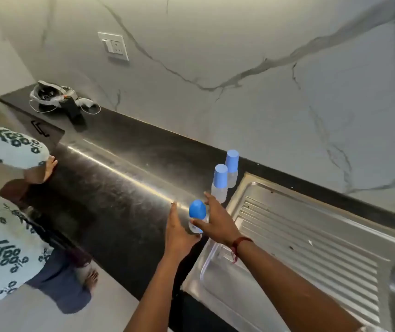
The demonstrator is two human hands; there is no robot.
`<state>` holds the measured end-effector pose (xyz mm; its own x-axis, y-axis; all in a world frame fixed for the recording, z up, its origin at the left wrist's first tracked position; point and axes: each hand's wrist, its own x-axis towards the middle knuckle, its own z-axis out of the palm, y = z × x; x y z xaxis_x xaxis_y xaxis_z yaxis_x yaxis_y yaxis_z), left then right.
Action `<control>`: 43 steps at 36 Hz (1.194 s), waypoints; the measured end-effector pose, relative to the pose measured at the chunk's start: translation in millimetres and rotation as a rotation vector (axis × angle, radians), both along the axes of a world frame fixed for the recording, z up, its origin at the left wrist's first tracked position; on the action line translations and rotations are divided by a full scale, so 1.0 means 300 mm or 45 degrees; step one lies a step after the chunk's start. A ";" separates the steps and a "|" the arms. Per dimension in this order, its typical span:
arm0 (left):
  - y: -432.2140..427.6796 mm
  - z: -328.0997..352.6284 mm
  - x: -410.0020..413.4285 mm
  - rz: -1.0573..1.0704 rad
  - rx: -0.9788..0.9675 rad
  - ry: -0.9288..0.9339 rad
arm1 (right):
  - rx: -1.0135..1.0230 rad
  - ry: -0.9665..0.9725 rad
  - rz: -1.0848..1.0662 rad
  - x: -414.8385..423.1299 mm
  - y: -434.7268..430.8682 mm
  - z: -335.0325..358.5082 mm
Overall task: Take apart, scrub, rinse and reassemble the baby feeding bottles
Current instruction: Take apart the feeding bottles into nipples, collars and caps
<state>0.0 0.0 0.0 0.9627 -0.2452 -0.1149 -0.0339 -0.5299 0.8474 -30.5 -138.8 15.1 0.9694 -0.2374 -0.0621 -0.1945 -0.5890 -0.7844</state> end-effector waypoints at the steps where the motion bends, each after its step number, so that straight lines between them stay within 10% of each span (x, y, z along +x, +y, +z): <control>1: -0.002 -0.004 0.010 0.003 -0.014 -0.007 | 0.004 -0.012 -0.014 0.010 0.003 -0.003; 43: -0.484 0.061 -0.693 -0.569 0.063 -0.005 | 1.029 -0.044 -0.918 -0.794 -0.333 0.028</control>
<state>-207.8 -145.3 18.3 0.7637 -0.6316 -0.1334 -0.2719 -0.5022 0.8209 -268.6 -238.7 23.4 0.6222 -0.6532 -0.4315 -0.2583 0.3491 -0.9008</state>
